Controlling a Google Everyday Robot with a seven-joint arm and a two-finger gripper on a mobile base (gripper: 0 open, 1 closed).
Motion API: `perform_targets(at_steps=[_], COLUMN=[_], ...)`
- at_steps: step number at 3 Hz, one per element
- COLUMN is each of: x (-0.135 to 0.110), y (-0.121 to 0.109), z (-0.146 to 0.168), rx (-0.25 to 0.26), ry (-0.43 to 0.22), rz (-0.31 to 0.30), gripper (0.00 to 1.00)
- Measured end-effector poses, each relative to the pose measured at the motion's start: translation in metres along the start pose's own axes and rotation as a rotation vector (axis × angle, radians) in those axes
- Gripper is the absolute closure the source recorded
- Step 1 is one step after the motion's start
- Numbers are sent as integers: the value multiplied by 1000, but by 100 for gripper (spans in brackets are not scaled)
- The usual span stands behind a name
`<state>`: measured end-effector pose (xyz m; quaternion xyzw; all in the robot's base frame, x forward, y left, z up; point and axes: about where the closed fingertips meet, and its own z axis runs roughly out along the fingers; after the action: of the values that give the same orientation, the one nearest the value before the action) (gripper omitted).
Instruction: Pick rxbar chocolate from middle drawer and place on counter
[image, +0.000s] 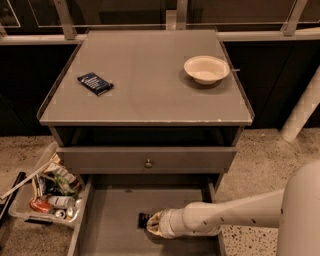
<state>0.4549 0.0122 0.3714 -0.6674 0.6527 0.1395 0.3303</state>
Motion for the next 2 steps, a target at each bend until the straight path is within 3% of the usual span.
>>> perform_targets(at_steps=[1,2], x=[-13,-34], y=[-8,-18], z=[-27,-76], rx=[30,71], ry=[-17,-33], rz=[15,3], gripper=[100,100])
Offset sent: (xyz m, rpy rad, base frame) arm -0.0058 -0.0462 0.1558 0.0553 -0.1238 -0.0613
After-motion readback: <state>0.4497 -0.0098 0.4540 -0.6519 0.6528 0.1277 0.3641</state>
